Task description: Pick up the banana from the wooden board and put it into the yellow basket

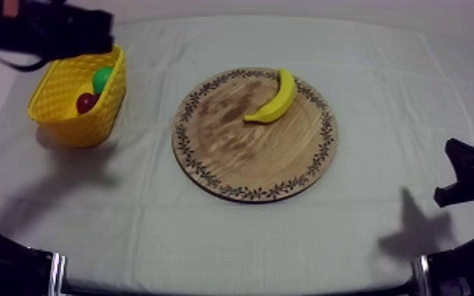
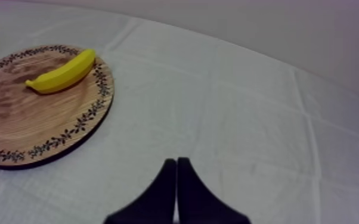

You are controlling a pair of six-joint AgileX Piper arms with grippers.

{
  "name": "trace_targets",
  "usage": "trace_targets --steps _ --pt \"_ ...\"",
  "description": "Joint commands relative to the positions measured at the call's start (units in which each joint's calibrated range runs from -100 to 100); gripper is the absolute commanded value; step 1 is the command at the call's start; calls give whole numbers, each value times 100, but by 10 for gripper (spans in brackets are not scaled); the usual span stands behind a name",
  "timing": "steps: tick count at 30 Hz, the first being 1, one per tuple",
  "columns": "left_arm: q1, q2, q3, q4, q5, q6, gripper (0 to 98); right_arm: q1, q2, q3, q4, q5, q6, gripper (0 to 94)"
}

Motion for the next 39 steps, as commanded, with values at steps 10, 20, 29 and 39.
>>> trace_targets --steps 10,20,29,39 --pt "409 2773 -3186 487 674 -1367 0 0 0 5 -2 -2 -4 2" --pt "562 4519 -5058 660 1305 -1612 0 0 0 5 -2 -2 -5 2" --pt "774 5542 -6126 659 1552 -1748 2 0 0 5 -2 -2 0 2" --pt "777 5714 -6148 639 1788 -1652 485 0 0 5 -2 -2 0 2"
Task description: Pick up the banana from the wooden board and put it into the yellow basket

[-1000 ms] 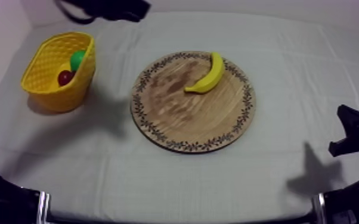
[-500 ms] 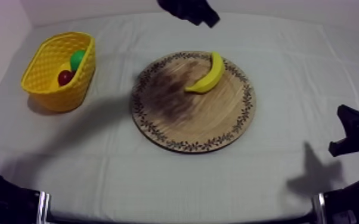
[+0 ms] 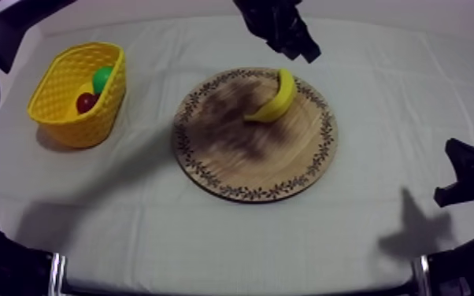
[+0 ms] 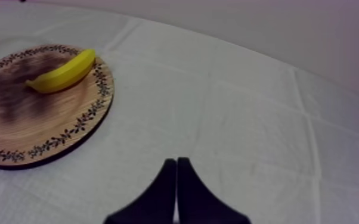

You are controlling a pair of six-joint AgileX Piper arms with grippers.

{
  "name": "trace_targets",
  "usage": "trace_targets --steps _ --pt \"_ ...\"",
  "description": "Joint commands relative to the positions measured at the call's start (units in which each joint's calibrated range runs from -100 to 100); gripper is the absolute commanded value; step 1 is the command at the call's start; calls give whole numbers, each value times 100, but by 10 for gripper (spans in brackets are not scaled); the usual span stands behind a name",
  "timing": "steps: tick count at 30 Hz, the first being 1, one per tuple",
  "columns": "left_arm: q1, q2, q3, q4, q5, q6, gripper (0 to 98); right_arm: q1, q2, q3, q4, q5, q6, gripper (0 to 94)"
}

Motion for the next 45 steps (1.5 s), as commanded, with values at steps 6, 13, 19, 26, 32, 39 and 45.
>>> trace_targets --steps 6,13,19,26,32,39,45 --pt "-14 -55 -10 -123 170 122 744 0 0 5 -2 -2 3 2" --pt "-23 -18 -209 -105 247 84 859 0 0 5 -2 -2 3 2" --pt "-70 447 -172 -13 268 23 869 0 0 5 -2 -2 3 2" --pt "-65 1262 -491 66 271 -12 873 0 0 5 -2 -2 3 2" --pt "-86 1980 -1213 217 373 -44 867 0 0 5 -2 -2 3 2" --pt "-211 2650 -1897 384 663 -57 876 0 0 5 -2 -2 3 2" --pt "-291 3047 -2245 479 858 -67 889 0 0 5 -2 -2 3 2"
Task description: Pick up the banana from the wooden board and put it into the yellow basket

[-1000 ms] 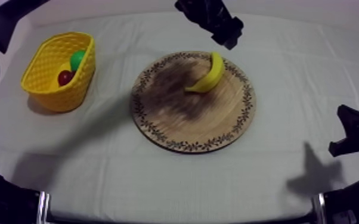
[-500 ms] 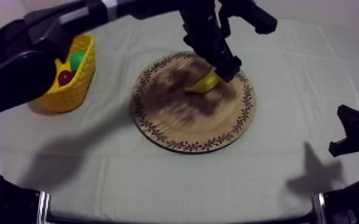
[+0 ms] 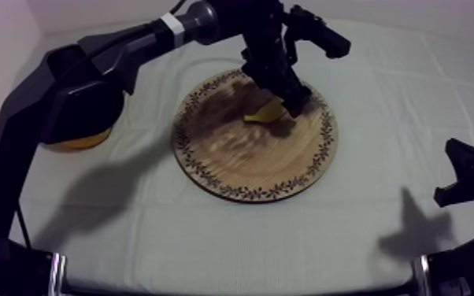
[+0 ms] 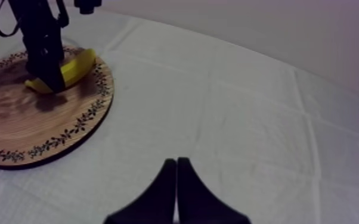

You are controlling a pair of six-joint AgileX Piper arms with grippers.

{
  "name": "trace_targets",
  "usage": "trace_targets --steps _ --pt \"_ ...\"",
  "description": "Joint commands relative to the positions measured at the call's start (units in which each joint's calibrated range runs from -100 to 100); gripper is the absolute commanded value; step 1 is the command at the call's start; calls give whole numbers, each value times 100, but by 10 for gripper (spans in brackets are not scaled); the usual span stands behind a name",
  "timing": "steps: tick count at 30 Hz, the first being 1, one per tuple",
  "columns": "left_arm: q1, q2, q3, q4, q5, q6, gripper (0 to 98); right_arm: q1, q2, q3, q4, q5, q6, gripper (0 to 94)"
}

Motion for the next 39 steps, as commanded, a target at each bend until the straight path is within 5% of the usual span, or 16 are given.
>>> trace_targets --steps 1,5,10,15,39 --pt "-4 112 -83 16 21 12 883 0 0 5 -2 -2 1 2" --pt "-12 258 -210 29 -66 19 764 0 0 5 -2 -2 1 2" --pt "-3 346 -302 32 -354 61 387 0 0 5 -2 -2 1 2" --pt "-1 347 -173 44 -573 85 172 0 0 5 -2 -2 1 2" --pt "142 -2165 1843 -155 -896 325 120 0 0 5 -2 -2 1 2"
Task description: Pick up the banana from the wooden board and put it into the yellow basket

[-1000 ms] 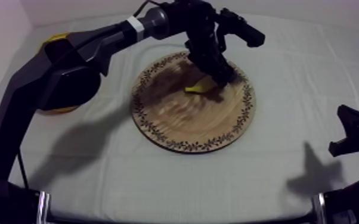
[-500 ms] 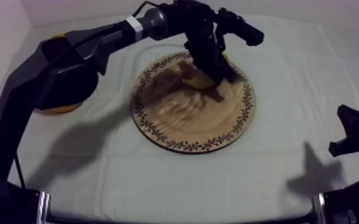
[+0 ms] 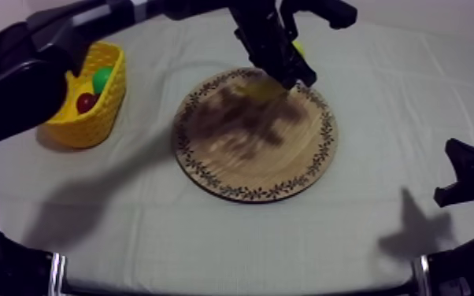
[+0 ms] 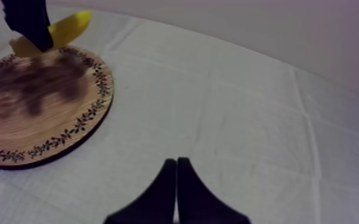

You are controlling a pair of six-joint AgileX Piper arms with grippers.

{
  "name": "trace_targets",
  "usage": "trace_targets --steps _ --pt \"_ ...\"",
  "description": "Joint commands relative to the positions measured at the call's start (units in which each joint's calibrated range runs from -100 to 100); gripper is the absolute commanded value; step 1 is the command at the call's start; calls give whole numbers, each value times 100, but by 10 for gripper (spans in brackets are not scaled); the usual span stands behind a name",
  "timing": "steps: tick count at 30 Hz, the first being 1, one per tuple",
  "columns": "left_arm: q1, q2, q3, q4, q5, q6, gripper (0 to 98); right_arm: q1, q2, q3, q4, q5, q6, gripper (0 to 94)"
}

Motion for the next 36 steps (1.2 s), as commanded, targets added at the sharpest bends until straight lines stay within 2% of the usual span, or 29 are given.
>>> trace_targets --steps 1,10,15,25,36 --pt "33 -543 176 -32 -11 57 120 0 0 5 -2 -2 0 2" --pt "89 -1470 703 -42 1 235 122 0 0 5 -2 -2 0 2" --pt "-62 -1895 1344 -37 -123 296 126 0 0 5 -2 -2 0 2" --pt "-791 -2542 2310 -69 -22 294 111 0 0 5 -2 -2 0 2" --pt "-1818 -3228 3303 -86 -10 191 108 0 0 5 -2 -2 0 2"
